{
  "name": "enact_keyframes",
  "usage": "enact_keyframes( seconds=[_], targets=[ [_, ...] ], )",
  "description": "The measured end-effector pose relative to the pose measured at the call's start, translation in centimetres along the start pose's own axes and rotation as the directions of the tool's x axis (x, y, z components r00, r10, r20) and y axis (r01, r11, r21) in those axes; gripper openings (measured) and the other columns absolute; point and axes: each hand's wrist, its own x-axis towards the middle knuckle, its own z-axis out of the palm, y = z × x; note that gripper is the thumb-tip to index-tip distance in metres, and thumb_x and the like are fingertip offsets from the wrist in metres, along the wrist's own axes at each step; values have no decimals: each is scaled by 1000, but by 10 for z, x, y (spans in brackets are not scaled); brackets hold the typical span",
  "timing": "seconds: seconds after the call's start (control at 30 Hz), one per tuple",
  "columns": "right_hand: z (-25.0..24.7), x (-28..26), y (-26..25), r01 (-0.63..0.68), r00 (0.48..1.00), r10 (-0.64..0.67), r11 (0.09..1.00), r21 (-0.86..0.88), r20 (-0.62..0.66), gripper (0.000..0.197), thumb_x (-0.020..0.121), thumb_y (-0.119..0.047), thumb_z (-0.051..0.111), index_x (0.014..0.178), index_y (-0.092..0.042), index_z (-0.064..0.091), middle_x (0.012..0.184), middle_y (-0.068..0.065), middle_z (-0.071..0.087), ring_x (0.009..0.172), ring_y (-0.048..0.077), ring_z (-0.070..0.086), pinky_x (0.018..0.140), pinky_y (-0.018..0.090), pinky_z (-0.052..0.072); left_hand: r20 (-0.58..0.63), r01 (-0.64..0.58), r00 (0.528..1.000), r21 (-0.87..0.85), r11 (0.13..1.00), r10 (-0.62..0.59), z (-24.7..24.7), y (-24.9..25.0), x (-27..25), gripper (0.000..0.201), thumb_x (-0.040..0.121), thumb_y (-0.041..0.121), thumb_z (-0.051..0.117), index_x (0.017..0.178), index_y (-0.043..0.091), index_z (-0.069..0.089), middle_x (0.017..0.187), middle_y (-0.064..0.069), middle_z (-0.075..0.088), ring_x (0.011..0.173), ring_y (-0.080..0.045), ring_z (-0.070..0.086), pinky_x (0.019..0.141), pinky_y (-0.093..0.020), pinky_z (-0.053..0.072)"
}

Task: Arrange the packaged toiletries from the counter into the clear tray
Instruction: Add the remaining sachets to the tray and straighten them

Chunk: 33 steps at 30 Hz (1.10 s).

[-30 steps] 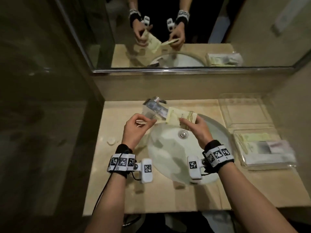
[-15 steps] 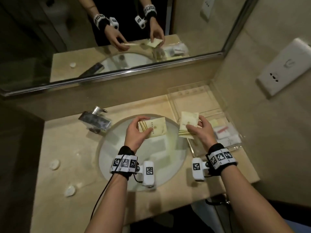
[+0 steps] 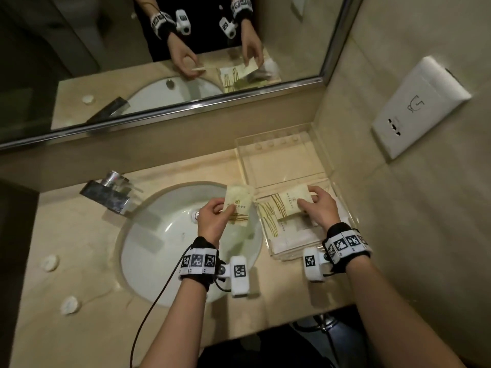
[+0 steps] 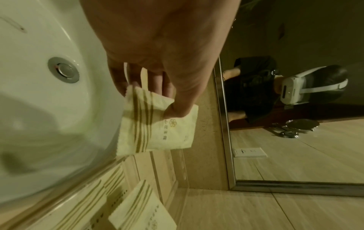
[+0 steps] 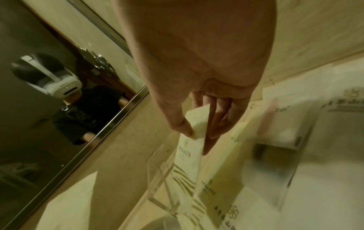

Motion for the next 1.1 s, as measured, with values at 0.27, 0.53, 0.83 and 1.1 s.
enact_keyframes(
  seconds=[0.27,0.53,0.83,1.1],
  targets=[
    [20,17,-2,-70,992,95,959,-276,78,54,90,-22,66,138,-3,48,138,17,55,126,30,52,100,31,41,46,63,997,-68,996,-60,5,-3,-1,43,82,-7,65,120,2,48,105,-16,66,82,-21,67,67,-31,58],
    [42,23,-1,-124,991,136,933,-338,10,44,87,-22,70,124,-4,57,127,14,60,116,30,58,98,36,48,60,48,997,-74,996,-44,-1,-11,5,44,80,-4,69,119,2,51,110,-23,64,90,-28,69,68,-31,61],
    [46,19,5,-2,998,-33,860,-511,-59,46,80,-28,77,114,-6,54,117,12,57,104,29,59,83,37,50,68,80,995,-97,992,-74,-1,-18,10,29,89,0,58,117,3,52,96,-21,62,77,-20,70,66,-25,61],
    [42,10,6,102,994,-104,994,-44,-32,28,90,-36,66,96,-9,66,85,3,71,79,22,68,73,32,57,155,104,985,-164,981,-79,14,-16,9,29,87,2,64,114,-3,54,96,-22,71,72,-25,69,73,-28,61]
  ],
)
